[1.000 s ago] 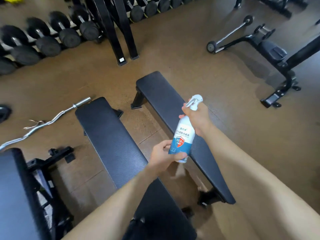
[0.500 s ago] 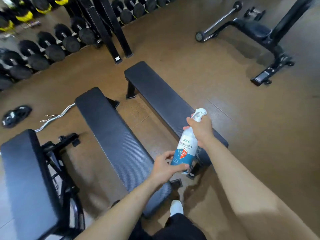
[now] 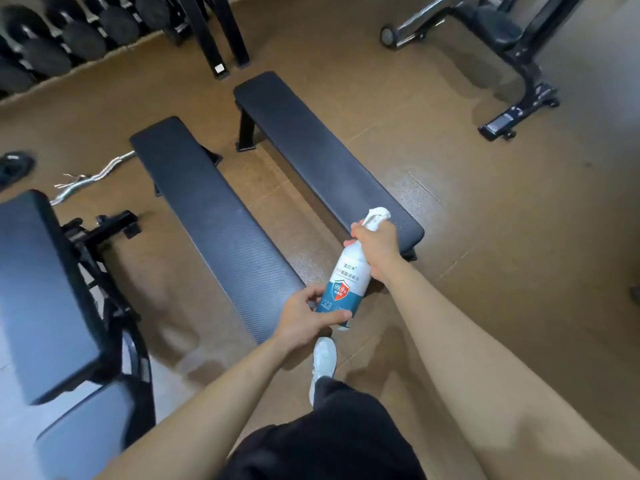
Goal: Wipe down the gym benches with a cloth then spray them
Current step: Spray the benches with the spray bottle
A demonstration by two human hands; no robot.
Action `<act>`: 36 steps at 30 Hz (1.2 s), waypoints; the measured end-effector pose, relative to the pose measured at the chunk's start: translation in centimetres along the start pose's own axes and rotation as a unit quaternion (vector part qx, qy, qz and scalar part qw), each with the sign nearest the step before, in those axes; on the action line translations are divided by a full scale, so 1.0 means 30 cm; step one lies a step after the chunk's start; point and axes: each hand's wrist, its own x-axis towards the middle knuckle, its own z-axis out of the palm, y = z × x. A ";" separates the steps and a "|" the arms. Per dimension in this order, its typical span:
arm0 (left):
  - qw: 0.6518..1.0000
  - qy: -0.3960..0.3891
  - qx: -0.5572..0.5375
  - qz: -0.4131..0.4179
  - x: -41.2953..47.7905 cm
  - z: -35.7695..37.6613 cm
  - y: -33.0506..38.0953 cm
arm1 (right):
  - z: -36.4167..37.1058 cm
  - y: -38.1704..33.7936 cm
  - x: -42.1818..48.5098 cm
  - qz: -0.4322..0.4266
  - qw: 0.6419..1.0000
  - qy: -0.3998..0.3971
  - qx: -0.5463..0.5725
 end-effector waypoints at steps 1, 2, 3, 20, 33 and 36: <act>1.000 0.007 -0.013 -0.001 -0.039 -0.007 -0.030 | 0.021 0.020 -0.035 -0.002 1.000 -0.011 -0.010; 1.000 0.017 -0.026 -0.003 -0.079 -0.018 -0.060 | 0.045 0.040 -0.070 -0.004 1.000 -0.024 -0.015; 0.999 0.029 -0.038 -0.002 -0.122 -0.029 -0.094 | 0.071 0.062 -0.111 -0.006 0.999 -0.039 -0.029; 0.951 0.228 -0.208 -0.035 -0.886 -0.076 -0.646 | 0.451 0.466 -0.866 -0.095 0.945 -0.227 -0.218; 0.854 0.415 -0.305 -0.079 -1.122 -0.088 -0.778 | 0.695 0.583 -1.122 -0.085 0.866 -0.422 -0.256; 0.848 0.423 -0.309 -0.075 -1.146 -0.098 -0.794 | 0.710 0.607 -1.141 -0.094 0.867 -0.415 -0.259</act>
